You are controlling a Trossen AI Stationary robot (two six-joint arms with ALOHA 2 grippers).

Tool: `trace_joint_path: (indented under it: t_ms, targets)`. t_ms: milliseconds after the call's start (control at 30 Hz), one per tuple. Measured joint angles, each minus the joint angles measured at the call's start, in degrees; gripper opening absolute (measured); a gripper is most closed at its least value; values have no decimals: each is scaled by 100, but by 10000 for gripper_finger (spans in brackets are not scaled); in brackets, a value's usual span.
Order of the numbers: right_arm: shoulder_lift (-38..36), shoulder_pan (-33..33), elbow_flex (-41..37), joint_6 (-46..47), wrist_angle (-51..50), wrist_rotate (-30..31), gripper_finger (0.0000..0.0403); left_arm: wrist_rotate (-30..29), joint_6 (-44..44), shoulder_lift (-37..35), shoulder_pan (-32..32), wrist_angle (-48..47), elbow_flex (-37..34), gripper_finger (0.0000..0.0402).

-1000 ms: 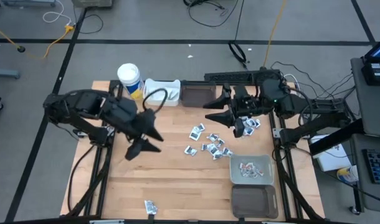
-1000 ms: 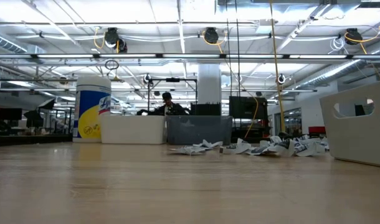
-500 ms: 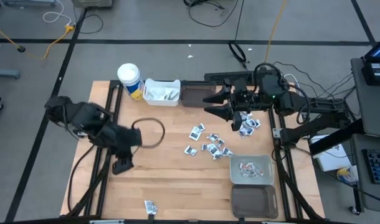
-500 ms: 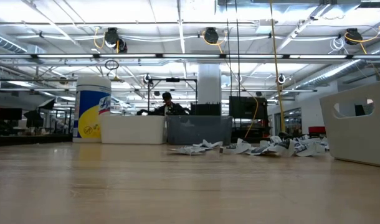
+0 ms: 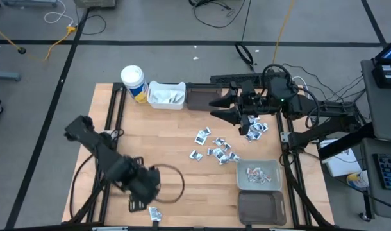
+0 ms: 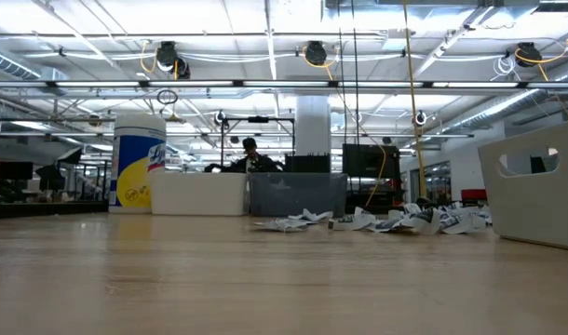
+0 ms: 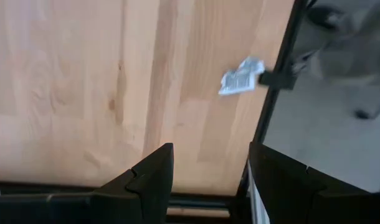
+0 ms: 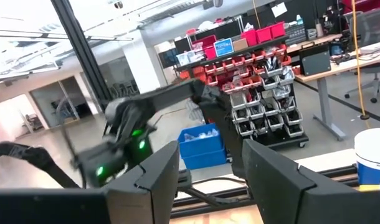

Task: Pick & Place First Aid Supplies
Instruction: Put the orange ointment pack into the gray bin

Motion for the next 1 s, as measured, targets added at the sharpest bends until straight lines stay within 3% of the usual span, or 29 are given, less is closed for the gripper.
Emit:
trace_joint_path:
  t_ms: [267,667,1000]
  targets:
    - [-53,2,-4,-151,4,-226,171,-536,-758,715,-562,317,0,214]
    - [-64,2,-4,-177,1,-311,171,-475,-908,1744,-796,1054,-18,214]
    - [-64,2,-4,-178,-22,-314,171,-291,-1206,1785,-1049,2172,-1246,214]
